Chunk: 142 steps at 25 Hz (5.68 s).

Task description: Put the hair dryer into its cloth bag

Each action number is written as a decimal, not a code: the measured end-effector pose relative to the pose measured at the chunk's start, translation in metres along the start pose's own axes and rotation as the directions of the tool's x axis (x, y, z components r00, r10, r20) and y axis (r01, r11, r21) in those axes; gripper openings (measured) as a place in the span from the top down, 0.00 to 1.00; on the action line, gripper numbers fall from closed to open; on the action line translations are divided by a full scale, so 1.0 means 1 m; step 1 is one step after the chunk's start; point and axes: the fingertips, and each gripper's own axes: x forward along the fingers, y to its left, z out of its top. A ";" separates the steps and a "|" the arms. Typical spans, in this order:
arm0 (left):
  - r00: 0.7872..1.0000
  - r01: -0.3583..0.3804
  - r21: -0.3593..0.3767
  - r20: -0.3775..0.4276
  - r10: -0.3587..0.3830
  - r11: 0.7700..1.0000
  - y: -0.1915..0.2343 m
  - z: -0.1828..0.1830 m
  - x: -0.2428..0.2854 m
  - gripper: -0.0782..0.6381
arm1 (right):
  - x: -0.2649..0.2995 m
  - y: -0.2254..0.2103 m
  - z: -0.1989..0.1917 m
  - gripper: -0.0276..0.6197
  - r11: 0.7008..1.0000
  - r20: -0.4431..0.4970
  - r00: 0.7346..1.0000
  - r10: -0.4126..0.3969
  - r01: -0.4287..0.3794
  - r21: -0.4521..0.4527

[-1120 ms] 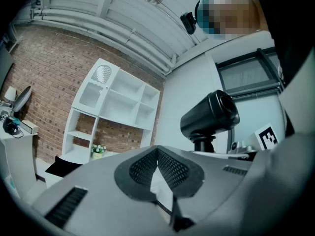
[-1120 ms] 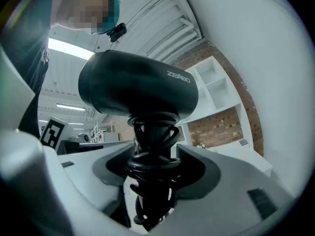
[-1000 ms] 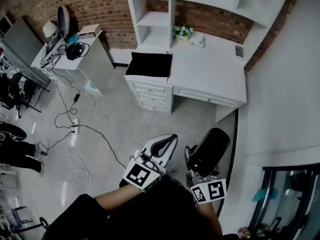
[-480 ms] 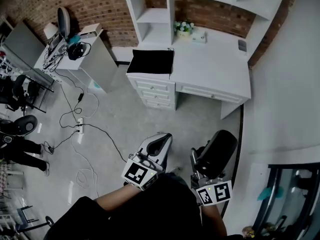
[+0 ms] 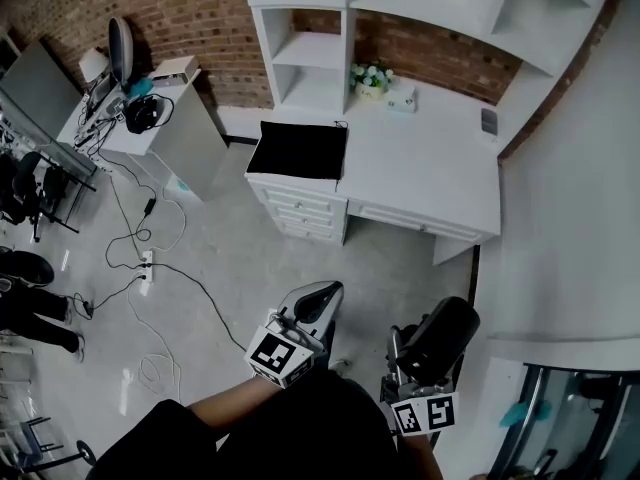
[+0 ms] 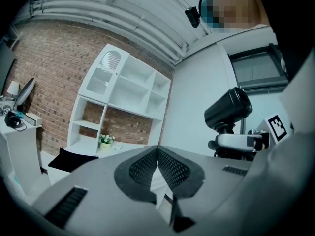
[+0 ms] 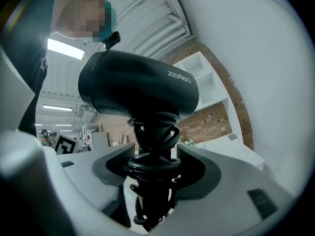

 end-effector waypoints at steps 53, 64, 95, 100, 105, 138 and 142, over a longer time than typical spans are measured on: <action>0.865 -0.287 -0.027 -0.438 0.247 0.958 0.396 -0.137 0.318 0.86 | 0.486 -0.198 -0.009 0.52 0.985 -0.207 0.965 0.159 -0.169 -0.029; 0.722 -0.370 0.025 -0.622 0.304 0.929 0.419 -0.231 0.355 0.70 | 0.523 -0.249 -0.033 0.52 0.964 -0.303 0.923 0.237 -0.262 -0.044; 0.684 -0.539 -0.109 -0.635 0.359 0.835 0.445 -0.224 0.348 0.84 | 0.551 -0.252 -0.109 0.52 0.908 -0.474 0.797 0.375 -0.420 0.013; 0.722 -0.498 -0.196 -0.633 0.279 0.845 0.440 -0.229 0.340 0.84 | 0.553 -0.239 -0.124 0.52 0.914 -0.484 0.793 0.369 -0.403 0.036; 0.715 -0.426 -0.219 -0.676 0.178 0.878 0.429 -0.241 0.344 0.84 | 0.556 -0.238 -0.124 0.52 0.920 -0.484 0.797 0.361 -0.390 0.044; 0.641 -0.500 -0.203 -0.740 0.202 0.842 0.444 -0.255 0.377 0.84 | 0.542 -0.285 -0.121 0.52 0.933 -0.491 0.806 0.330 -0.358 0.040; 0.663 -0.516 -0.168 -0.699 0.267 0.840 0.449 -0.237 0.367 0.85 | 0.547 -0.279 -0.137 0.52 0.925 -0.534 0.776 0.335 -0.378 0.032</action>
